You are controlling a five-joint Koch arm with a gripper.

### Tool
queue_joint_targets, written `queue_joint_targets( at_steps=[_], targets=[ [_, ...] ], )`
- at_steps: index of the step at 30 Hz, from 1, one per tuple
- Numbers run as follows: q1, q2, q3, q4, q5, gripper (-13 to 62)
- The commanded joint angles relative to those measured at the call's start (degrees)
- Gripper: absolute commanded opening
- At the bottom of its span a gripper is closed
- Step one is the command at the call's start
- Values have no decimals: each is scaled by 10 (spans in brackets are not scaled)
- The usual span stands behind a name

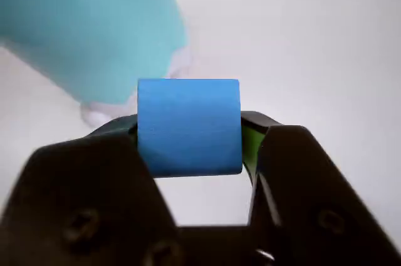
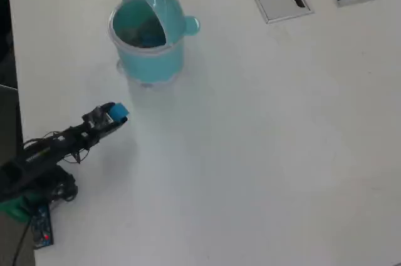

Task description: Grasp RGB lego blocks and put them in the bin one by one.

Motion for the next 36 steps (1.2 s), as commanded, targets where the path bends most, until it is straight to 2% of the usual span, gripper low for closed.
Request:
queue_joint_targets(
  at_steps=[1,7,9,13,22,32,36],
  targets=[
    [-11,18,-84,-55,14,99],
    [-105,28,-190,-44,9,99],
    [-148,25,-234,-25,1,54],
    [-165,-1,-301,4,-18,54],
    [-171,-110,-446,30,-57,54],
    [-166,-282,-625,29,-105,53],
    [-163,-386,-727,32,-110,52]
  ],
)
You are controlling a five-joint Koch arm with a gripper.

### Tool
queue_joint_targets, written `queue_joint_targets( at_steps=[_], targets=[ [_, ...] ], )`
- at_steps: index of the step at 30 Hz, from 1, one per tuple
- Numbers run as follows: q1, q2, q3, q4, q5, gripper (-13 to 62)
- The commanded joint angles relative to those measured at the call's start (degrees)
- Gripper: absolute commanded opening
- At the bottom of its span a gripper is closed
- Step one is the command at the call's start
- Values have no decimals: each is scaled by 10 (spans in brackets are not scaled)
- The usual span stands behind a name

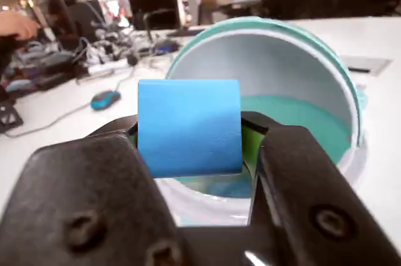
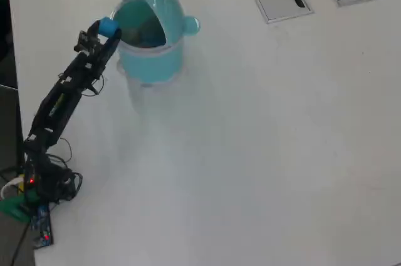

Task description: Grasp RGB lego blocks and put them in the bin one by one.

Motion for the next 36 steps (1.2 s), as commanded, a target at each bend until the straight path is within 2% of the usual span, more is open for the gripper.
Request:
queue_joint_targets(
  at_steps=[1,11,14,15,16,17,19,21,22,23,24,29,36],
  targets=[
    [-1,-10,-84,-2,-4,52],
    [22,-186,-280,13,-13,54],
    [26,-207,-301,14,-21,59],
    [27,-217,-304,14,-54,98],
    [31,-229,-317,23,-105,167],
    [31,-230,-317,23,-112,195],
    [32,-231,-317,23,-133,201],
    [33,-234,-319,23,-163,250],
    [34,-235,-319,24,-187,279],
    [38,-235,-316,34,-226,345],
    [39,-234,-316,36,-232,361],
    [39,-216,-303,30,-233,352],
    [44,-120,-214,17,-230,337]
  ],
)
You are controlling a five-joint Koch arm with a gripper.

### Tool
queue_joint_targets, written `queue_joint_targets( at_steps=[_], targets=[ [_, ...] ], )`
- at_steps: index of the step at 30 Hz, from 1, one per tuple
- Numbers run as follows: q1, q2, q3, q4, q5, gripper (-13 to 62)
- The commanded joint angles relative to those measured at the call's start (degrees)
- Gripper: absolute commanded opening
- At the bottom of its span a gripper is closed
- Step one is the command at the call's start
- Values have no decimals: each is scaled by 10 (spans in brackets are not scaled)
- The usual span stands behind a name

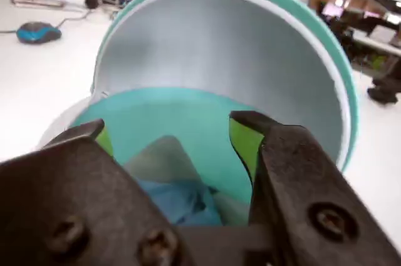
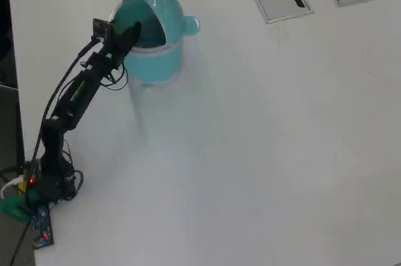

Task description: Grasp RGB lego blocks and put them in the bin one by one.

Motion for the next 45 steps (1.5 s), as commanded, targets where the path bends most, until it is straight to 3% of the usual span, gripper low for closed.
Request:
queue_joint_targets(
  at_steps=[1,14,26,35,45],
  targets=[
    [14,72,-4,-24,-1,337],
    [30,231,249,-127,34,337],
    [33,361,381,-182,108,338],
    [54,481,537,-333,293,336],
    [156,625,722,-403,524,330]
  ],
)
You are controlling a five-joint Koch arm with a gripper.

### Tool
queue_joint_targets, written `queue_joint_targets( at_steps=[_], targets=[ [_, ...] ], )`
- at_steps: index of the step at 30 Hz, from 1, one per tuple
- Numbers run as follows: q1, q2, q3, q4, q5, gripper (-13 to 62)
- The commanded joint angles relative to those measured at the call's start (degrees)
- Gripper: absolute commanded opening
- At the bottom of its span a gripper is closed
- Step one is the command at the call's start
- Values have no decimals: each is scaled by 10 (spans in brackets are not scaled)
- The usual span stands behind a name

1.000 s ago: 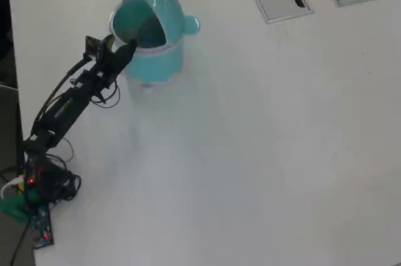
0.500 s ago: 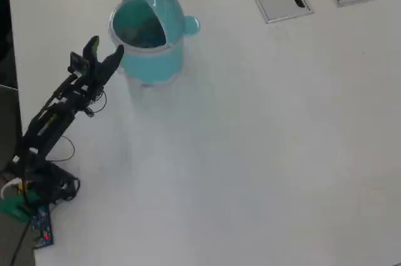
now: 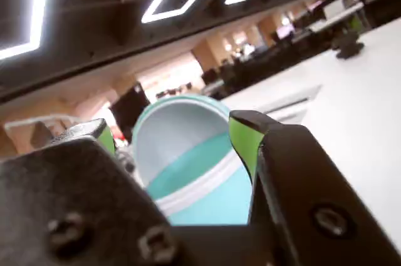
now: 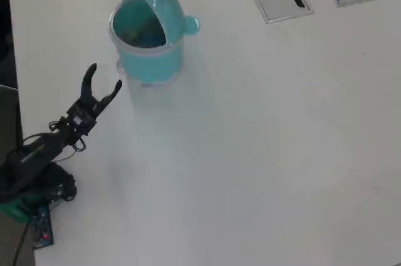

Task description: Grasp RGB lego blocks and put them in the bin one by one.

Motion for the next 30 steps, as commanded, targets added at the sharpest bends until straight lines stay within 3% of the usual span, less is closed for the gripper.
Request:
queue_joint_targets(
  at_steps=[1,19,30],
  targets=[
    [17,42,0,-63,83,330],
    [115,49,198,-294,191,329],
    [247,49,290,-330,359,329]
  ],
)
